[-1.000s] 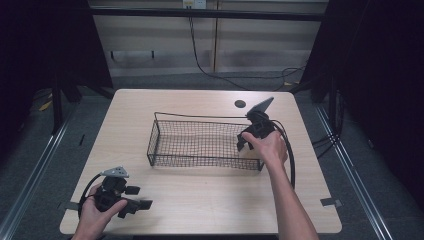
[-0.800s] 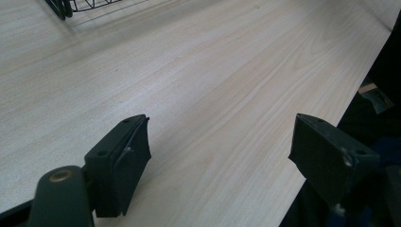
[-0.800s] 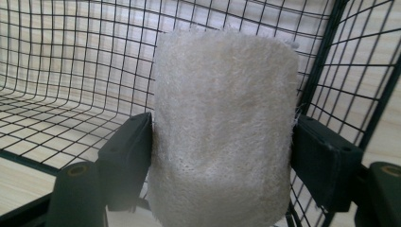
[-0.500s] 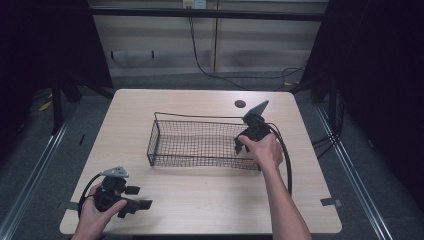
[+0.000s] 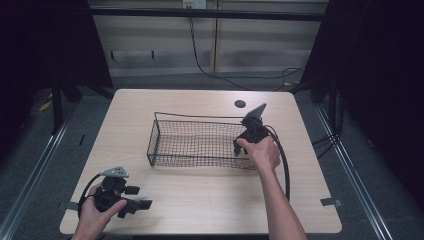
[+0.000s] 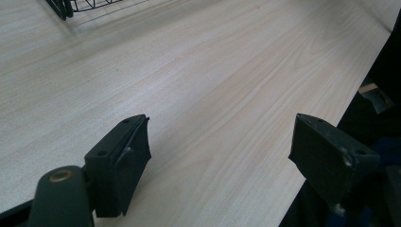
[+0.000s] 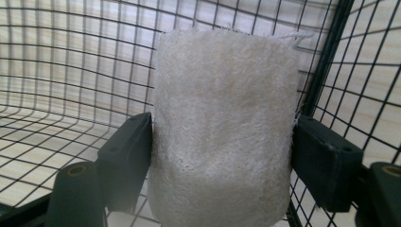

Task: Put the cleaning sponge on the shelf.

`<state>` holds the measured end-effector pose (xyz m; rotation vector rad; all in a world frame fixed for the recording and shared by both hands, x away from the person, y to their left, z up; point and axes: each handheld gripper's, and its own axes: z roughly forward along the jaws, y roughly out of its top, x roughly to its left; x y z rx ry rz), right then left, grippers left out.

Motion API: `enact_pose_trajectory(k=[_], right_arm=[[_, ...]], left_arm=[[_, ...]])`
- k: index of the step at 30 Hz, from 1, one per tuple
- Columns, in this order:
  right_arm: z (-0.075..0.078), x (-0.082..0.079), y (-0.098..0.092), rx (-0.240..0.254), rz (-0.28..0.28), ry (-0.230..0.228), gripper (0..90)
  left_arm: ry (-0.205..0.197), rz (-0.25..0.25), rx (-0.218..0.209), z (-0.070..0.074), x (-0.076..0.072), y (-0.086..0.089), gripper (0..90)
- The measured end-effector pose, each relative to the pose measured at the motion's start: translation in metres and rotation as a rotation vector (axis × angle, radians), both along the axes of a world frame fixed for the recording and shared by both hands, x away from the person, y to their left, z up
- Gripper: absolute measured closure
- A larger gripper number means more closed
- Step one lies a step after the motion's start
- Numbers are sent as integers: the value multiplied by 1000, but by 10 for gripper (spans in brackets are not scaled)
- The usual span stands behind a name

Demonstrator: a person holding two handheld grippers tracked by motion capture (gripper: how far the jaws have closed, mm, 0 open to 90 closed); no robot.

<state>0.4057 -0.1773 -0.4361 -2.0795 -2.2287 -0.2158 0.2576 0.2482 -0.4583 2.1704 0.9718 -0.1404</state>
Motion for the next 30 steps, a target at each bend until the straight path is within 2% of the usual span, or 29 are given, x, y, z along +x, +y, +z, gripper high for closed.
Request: enact_pose_trajectory(k=[5,8,11,20,30], right_arm=[[-2,0,0,0,1,2,258],[-3,1,3,-22,-9,2,257],[-4,1,4,-22,-10,-2,256],[-6,3,8,-56,10,8,253],[-3,2,7,-59,9,10,232]], left_arm=[[1,0,4,0,0,0,203],[-1,-1,3,0,0,0,203],[1,-3,-2,0,0,0,204],[2,1,-3,0,0,0,203],[1,-1,-1,0,0,0,203]])
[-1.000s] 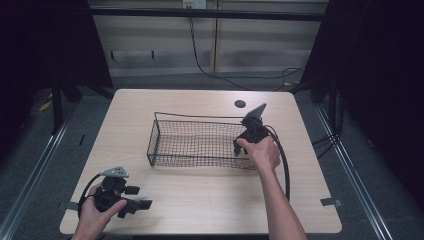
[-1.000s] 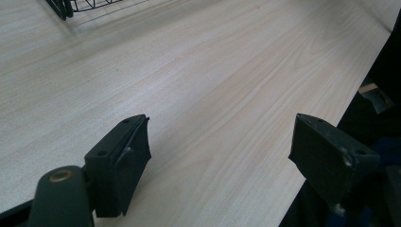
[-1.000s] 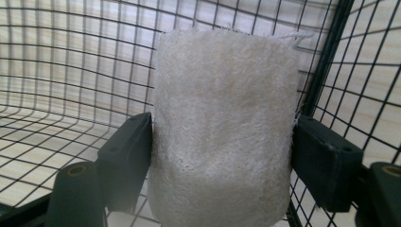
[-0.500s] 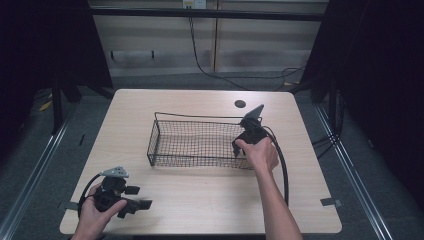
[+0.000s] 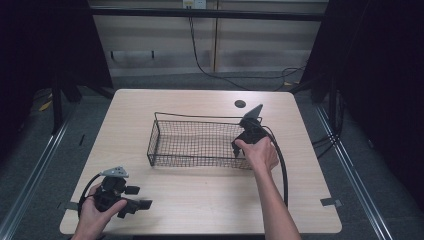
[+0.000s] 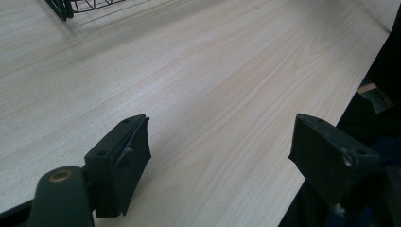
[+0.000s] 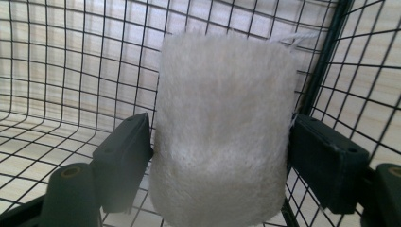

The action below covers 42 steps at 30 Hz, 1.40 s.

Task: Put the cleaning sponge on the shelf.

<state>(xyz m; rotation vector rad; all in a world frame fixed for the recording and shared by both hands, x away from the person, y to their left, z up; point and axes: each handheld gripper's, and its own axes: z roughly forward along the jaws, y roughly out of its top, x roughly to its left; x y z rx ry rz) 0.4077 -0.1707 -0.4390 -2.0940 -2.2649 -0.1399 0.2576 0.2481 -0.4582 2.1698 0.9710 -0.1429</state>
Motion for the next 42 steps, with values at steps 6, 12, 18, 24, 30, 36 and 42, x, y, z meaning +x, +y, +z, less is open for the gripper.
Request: enact_pose_trajectory(k=[6,12,18,24,30,36,42], right_arm=[[2,0,0,5,10,-6,161],[2,0,2,-2,16,-5,157],[9,-1,2,9,20,-29,157],[16,-3,-2,29,20,-58,157],[22,-8,-6,61,49,-93,181],[28,-13,-11,103,53,-109,162],[36,-19,-15,125,74,-146,164]], left_arm=[[1,2,-3,0,0,0,203],[0,0,1,0,0,0,203],[-2,2,2,0,0,0,203],[-3,2,3,0,0,0,203],[-1,1,2,0,0,0,203],[0,1,2,0,0,0,203],[-1,6,-1,0,0,0,204]])
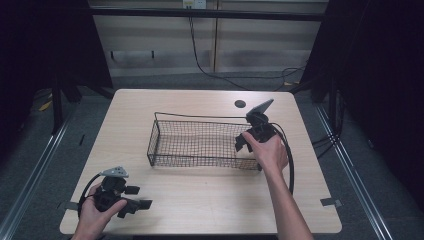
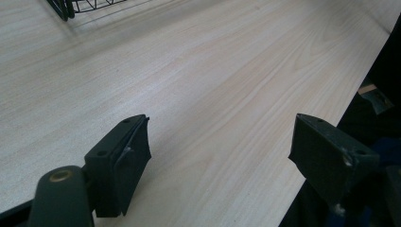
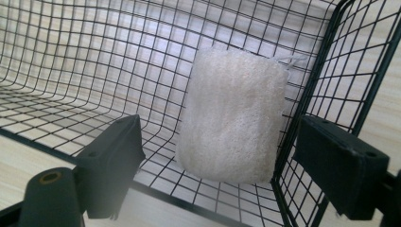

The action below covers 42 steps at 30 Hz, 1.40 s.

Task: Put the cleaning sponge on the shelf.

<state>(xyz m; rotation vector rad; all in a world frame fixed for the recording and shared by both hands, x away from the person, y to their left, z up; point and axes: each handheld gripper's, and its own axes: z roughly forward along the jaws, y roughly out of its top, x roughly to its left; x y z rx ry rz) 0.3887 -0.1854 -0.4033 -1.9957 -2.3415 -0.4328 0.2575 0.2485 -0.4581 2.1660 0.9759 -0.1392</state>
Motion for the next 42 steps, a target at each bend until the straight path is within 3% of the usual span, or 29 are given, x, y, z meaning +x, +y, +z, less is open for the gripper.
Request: enact_pose_trajectory(k=[6,12,21,27,42], right_arm=[[6,-9,-1,65,71,-55,175],[13,-17,-3,84,92,-115,202],[16,-29,-8,109,114,-155,231],[18,-42,-10,140,138,-230,238],[15,-71,-12,194,181,-294,241]], left_arm=[[-1,-1,4,0,0,-1,203],[0,-2,5,0,0,0,203],[0,-2,9,0,0,-1,204],[3,-4,11,-1,0,-1,204],[3,4,5,-1,0,-1,204]])
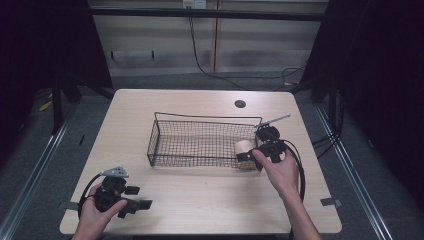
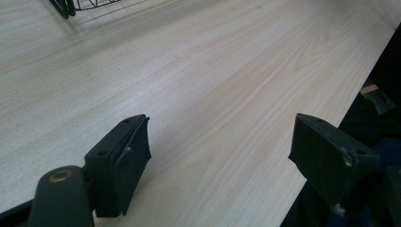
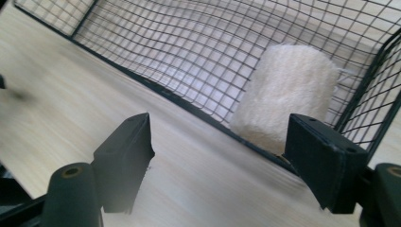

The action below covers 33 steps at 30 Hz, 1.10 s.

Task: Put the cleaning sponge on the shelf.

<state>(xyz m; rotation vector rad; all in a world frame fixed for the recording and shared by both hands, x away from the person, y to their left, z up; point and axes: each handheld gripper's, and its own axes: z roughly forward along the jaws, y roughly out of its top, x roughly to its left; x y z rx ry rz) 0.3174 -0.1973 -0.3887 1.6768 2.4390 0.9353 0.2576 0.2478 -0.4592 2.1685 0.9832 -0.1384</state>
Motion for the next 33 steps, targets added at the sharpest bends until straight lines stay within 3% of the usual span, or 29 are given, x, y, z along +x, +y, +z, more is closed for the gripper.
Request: enact_pose_trajectory(k=[6,12,17,26,33], right_arm=[[-7,-12,-1,-34,8,-23,227],[-8,-33,3,-39,12,-88,227],[-14,-43,3,-25,30,-74,227],[-25,-61,8,-32,68,-91,238],[-37,-68,10,0,74,-97,246]], left_arm=[[0,5,2,0,0,1,204],[1,9,0,0,0,1,203],[1,7,0,0,0,1,203],[-1,9,5,0,0,1,203],[4,9,3,0,1,2,203]])
